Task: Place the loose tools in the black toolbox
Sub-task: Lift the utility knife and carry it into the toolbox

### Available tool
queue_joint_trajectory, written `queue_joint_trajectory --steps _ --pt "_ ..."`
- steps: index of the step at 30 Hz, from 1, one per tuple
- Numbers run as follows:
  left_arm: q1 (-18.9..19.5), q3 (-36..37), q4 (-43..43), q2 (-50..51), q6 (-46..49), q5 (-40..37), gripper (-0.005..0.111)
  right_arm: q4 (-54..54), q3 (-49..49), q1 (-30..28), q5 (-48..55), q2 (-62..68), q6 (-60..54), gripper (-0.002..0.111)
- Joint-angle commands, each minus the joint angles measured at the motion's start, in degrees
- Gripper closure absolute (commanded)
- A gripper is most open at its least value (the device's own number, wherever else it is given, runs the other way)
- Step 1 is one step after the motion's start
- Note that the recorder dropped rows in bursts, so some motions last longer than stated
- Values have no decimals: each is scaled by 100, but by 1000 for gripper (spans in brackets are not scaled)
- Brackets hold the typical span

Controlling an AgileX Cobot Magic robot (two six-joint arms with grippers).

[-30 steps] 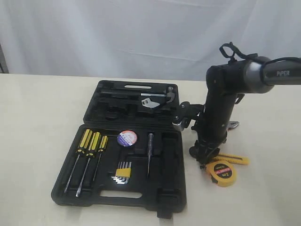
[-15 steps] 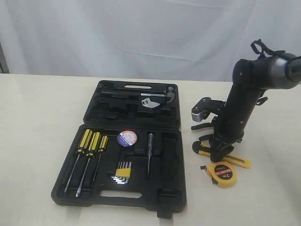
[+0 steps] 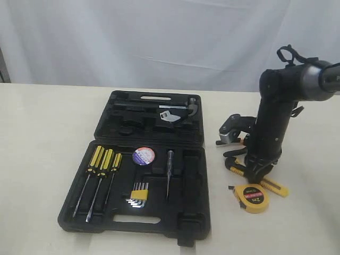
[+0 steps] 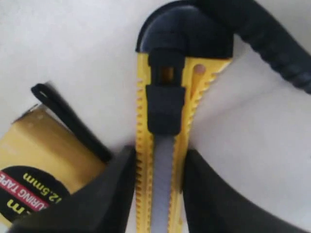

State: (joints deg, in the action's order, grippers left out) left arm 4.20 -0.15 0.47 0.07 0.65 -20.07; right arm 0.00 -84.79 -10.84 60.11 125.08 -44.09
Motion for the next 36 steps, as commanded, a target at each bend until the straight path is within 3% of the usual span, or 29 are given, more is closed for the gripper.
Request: queue_joint_trajectory --steps 1,16,19,24,30,36 --pt "-27 15 -47 -7 -24 45 107 -177 24 106 7 81 283 105" --pt "-27 15 -47 -7 -24 45 107 -200 24 640 356 -967 1635 105" --pt "-27 15 -47 -7 -24 45 107 -184 24 714 650 -1323 2504 105" --pt "-27 15 -47 -7 -24 45 107 -137 24 941 985 -1766 5092 105" --pt "-27 15 -47 -7 -24 45 107 92 24 1461 985 -1885 6217 105" --pt "-27 15 -47 -7 -24 45 107 79 24 2034 -335 -1415 7346 105"
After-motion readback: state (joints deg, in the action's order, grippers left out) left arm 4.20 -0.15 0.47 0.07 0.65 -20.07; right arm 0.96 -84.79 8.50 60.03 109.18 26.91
